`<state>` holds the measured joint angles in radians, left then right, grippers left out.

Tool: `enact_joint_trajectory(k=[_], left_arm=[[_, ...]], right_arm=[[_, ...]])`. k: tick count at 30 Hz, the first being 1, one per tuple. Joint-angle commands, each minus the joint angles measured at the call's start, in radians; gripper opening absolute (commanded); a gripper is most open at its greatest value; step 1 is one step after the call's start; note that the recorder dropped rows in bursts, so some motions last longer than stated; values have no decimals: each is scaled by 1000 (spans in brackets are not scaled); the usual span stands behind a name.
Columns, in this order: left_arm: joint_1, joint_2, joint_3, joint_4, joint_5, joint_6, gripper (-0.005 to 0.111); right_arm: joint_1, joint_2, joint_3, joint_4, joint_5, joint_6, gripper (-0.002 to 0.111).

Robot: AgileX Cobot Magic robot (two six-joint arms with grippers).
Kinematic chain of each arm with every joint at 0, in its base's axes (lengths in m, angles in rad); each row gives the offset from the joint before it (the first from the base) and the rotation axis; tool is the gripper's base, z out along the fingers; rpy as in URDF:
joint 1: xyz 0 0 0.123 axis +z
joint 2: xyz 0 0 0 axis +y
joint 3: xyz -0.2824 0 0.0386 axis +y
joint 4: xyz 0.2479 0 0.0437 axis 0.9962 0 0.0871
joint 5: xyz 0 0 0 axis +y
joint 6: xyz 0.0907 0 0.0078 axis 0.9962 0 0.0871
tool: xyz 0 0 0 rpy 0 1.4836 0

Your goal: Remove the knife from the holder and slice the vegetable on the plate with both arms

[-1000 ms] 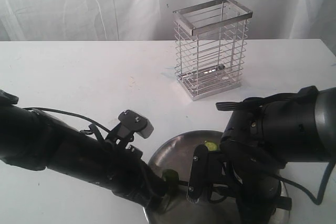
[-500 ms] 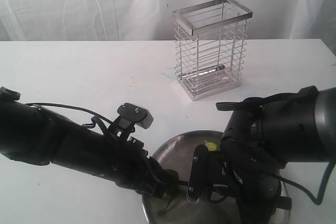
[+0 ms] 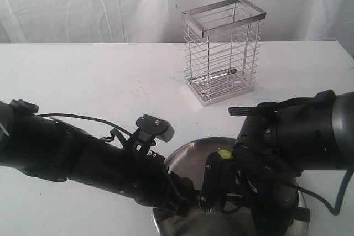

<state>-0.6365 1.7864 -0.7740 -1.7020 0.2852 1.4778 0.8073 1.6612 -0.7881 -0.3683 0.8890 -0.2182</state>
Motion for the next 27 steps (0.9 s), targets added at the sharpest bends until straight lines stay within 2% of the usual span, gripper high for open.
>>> enact_joint_trajectory(k=[1, 7, 13, 21, 27], left_arm=[[-14, 51, 6, 6, -42, 10, 41], [-14, 57, 6, 1, -102, 10, 40], [-14, 57, 6, 3, -273, 10, 40], [-14, 57, 4, -2, -236, -24, 40], [-14, 57, 4, -2, -232, -31, 40]], right_arm=[[-1, -5, -3, -1, -5, -3, 0], [-1, -5, -3, -16, 66, -3, 0], [-1, -5, -3, -35, 127, 5, 0], [-1, 5, -22, -31, 144, 3, 0], [-1, 96, -98, -33, 260, 3, 0]])
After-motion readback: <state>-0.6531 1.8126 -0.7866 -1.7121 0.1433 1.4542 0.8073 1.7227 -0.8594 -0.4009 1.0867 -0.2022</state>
